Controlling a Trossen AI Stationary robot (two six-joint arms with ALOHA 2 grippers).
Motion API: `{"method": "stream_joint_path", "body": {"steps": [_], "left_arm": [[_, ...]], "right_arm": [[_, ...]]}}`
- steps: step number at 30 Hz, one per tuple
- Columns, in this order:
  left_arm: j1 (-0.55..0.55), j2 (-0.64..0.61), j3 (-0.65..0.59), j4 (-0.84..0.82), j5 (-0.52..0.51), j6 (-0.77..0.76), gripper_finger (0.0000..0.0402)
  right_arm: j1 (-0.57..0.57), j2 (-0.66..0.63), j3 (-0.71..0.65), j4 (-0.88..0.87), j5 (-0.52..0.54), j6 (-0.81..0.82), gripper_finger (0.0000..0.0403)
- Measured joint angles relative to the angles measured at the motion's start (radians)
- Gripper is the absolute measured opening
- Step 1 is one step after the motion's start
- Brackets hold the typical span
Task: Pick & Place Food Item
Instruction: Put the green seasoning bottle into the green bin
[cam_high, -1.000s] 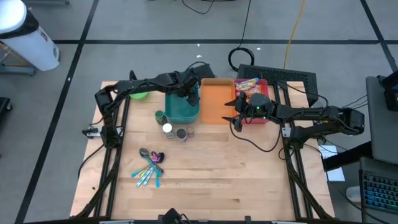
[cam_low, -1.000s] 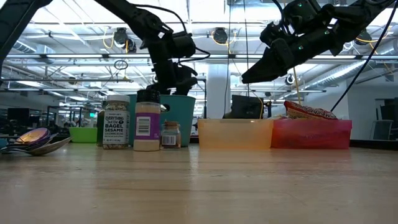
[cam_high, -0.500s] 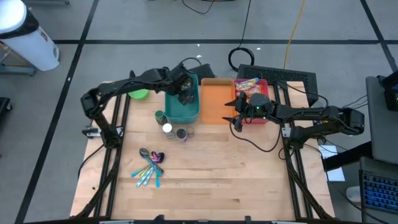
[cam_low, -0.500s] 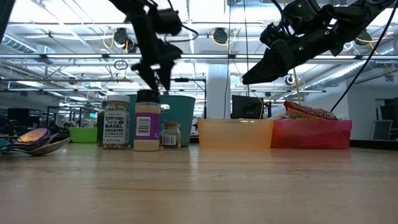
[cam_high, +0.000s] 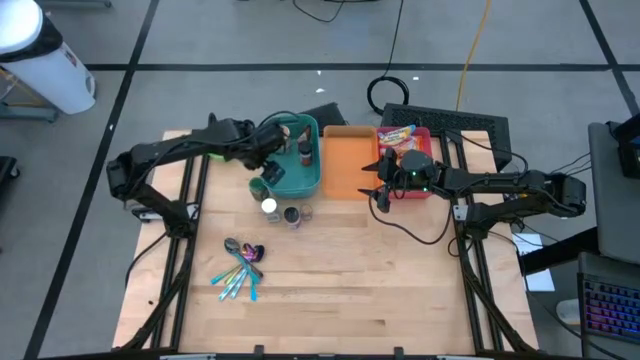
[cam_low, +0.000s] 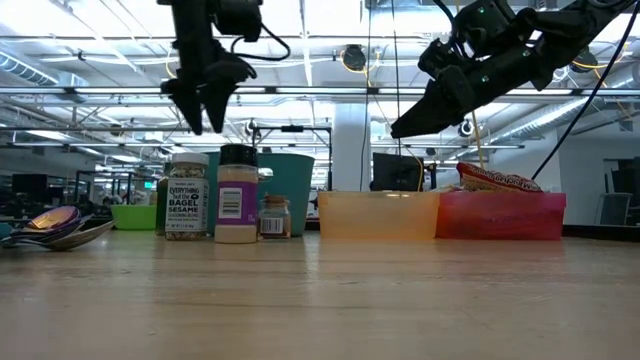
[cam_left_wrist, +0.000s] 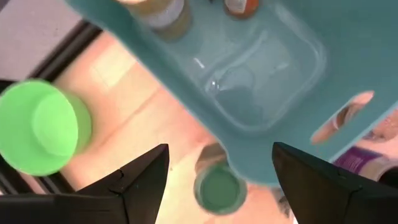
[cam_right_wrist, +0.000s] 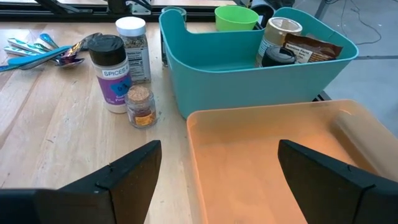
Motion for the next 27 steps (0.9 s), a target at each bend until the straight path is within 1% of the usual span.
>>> {"method": "stream_joint_path", "body": {"steps": [5, 10, 14, 21, 27], "left_arm": [[-0.007, -0.101, -0.134, 0.045, 0.0, -0.073, 0.0294], [-0.007, -0.173, -0.227, 0.048, 0.026, -0.147, 0.0294], [-0.018, -0.182, -0.27, 0.069, 0.047, -0.152, 0.0294], [-0.024, -0.184, -0.323, 0.189, 0.059, -0.092, 0.0294], [-0.022, -0.183, -0.348, 0.205, 0.106, -0.09, 0.0294]], "right_arm": [[0.0, 0.0, 0.0, 0.0, 0.0, 0.015, 0.0318], [0.0, 0.0, 0.0, 0.003, 0.0, 0.014, 0.0318], [0.0, 0.0, 0.0, 0.021, 0.0, 0.013, 0.0318], [0.0, 0.0, 0.0, 0.024, 0.0, 0.014, 0.0318], [0.0, 0.0, 0.0, 0.024, 0.0, 0.015, 0.0318]]}}
